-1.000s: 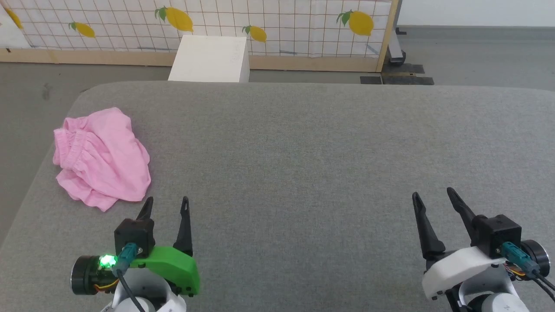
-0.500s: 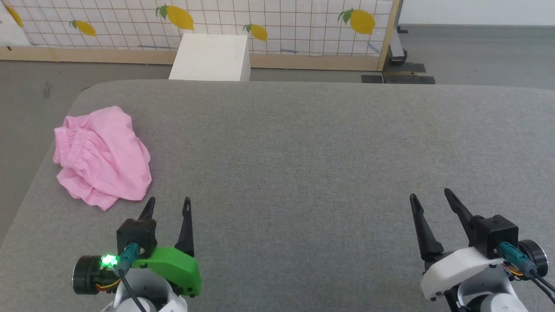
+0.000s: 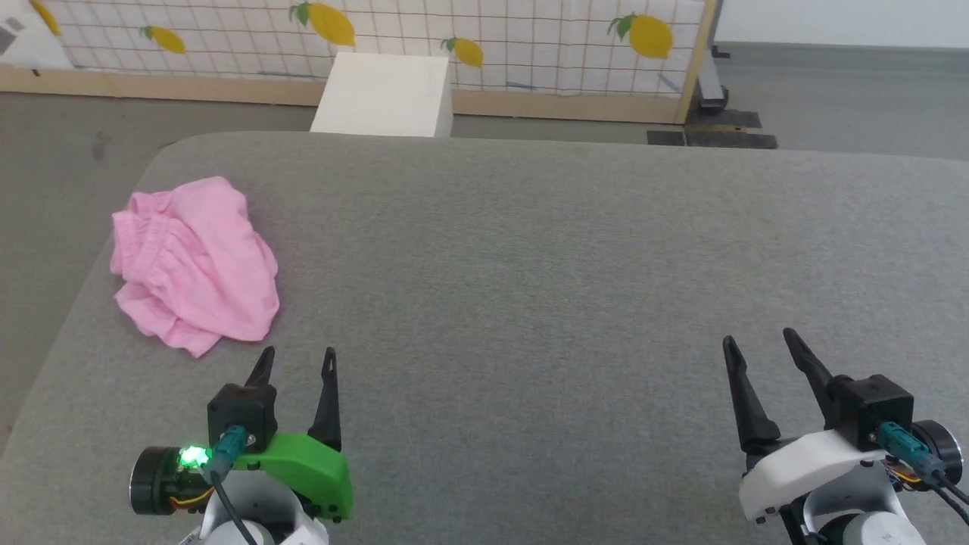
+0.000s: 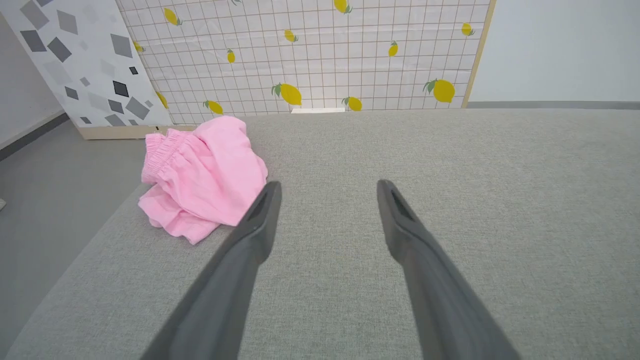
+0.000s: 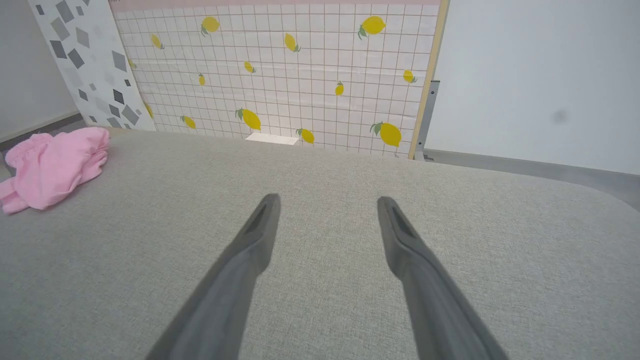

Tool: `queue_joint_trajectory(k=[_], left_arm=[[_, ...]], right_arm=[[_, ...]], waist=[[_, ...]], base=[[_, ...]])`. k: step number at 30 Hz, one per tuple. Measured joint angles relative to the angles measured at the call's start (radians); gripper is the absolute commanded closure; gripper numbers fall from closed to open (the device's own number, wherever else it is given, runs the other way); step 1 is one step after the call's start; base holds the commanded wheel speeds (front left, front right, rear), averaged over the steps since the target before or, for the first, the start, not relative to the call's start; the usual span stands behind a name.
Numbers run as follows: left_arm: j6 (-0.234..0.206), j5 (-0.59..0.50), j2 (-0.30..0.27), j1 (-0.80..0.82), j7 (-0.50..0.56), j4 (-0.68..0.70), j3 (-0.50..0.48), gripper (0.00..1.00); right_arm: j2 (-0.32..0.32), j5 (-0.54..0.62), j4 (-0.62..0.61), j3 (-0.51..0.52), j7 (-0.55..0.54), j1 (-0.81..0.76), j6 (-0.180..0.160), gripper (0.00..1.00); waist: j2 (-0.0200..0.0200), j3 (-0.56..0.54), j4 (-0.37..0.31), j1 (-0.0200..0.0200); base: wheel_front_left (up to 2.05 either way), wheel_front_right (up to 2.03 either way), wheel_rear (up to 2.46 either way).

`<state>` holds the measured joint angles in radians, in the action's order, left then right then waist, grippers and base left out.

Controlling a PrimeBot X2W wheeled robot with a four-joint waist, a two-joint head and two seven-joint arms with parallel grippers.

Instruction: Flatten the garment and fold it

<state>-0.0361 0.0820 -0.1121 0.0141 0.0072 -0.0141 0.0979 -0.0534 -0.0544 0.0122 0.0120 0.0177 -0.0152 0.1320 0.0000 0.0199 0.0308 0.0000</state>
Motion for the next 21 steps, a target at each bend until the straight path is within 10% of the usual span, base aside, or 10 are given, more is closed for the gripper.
queue_joint_trajectory(k=[21], left_arm=[[-0.019,-0.021,-0.045,0.004,-0.001,-0.026,0.039,0.0]], right_arm=[[0.002,-0.081,-0.038,-0.023,-0.009,-0.073,0.0,0.0]], waist=[[0.0,-0.031,0.234,0.0]], base=[[0.0,0.0,0.0]])
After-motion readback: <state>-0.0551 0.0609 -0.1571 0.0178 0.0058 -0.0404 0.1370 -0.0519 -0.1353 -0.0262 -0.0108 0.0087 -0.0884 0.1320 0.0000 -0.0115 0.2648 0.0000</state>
